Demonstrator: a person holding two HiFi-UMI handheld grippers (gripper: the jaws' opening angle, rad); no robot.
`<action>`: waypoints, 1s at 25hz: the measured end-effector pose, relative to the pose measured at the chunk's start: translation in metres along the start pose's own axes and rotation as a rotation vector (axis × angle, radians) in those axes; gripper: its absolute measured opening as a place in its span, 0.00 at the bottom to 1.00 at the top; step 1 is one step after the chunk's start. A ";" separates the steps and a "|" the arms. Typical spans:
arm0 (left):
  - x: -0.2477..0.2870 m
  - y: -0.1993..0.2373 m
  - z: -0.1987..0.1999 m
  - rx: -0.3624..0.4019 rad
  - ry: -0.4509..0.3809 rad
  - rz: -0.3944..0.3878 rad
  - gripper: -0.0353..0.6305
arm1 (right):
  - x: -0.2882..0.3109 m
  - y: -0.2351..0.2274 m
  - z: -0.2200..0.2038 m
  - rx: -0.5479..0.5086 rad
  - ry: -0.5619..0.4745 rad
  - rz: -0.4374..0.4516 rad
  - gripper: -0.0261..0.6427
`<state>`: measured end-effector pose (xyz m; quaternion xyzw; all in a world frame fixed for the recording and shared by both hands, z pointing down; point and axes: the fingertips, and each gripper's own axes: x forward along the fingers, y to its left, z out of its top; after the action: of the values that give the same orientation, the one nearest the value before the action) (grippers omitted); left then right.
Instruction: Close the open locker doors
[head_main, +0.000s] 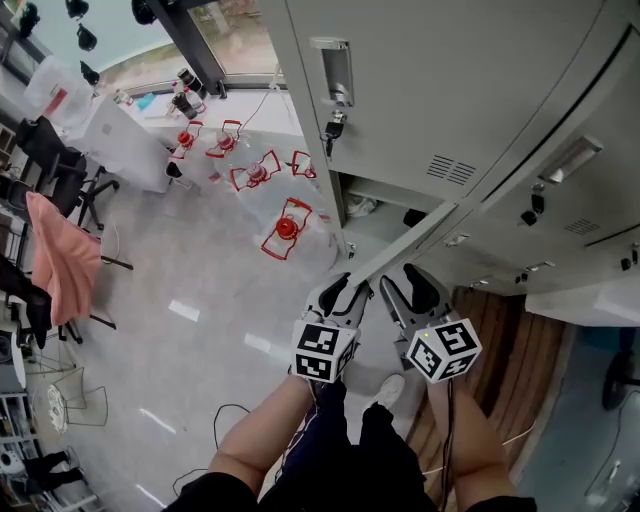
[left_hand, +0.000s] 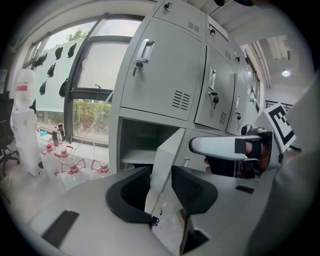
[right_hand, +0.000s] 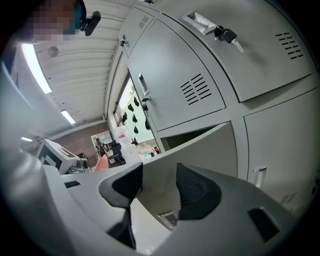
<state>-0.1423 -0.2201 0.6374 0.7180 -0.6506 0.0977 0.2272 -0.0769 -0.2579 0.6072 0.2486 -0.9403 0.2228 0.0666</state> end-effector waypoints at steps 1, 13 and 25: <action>0.001 0.004 0.003 -0.007 -0.001 -0.009 0.28 | 0.006 0.002 0.001 0.002 0.001 -0.003 0.34; 0.022 0.050 0.023 -0.034 -0.023 -0.051 0.30 | 0.056 -0.006 0.006 0.022 -0.006 -0.068 0.34; 0.041 0.091 0.038 -0.019 -0.030 -0.057 0.26 | 0.093 -0.016 0.020 0.052 -0.043 -0.118 0.34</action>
<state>-0.2321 -0.2779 0.6403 0.7353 -0.6342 0.0745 0.2269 -0.1501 -0.3200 0.6171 0.3099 -0.9191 0.2375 0.0531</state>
